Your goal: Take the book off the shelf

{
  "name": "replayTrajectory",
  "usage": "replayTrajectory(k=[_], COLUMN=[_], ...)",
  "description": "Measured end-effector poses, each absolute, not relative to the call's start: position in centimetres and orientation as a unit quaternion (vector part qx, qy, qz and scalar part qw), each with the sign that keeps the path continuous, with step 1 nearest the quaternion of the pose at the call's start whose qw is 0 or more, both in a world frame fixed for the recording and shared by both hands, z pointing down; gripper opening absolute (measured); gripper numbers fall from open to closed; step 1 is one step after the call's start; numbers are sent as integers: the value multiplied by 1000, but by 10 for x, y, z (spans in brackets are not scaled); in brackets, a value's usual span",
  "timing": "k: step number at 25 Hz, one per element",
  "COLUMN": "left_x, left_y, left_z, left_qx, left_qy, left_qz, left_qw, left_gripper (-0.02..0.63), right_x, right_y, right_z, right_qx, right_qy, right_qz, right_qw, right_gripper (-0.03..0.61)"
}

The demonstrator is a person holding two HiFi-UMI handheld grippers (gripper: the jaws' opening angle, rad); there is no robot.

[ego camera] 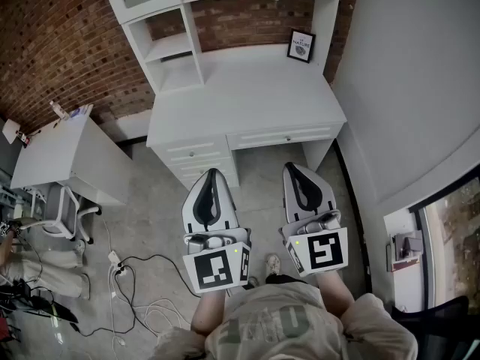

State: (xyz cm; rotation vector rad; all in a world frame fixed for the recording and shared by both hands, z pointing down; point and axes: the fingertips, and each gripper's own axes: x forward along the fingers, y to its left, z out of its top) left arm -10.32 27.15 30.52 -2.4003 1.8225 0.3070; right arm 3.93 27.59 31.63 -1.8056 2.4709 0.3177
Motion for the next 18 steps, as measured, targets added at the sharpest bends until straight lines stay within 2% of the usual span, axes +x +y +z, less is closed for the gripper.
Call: replayTrajectory(k=[18], left_x=[-77], left_y=[214], left_z=[328], left_qx=[-773], left_qy=[627], left_qz=[76], left_qw=[52], left_gripper=[11], right_x=[85], right_y=[220], right_z=[347], right_qx=[-578], right_qy=[812], right_qz=[71], right_qw=[28], right_gripper=[15])
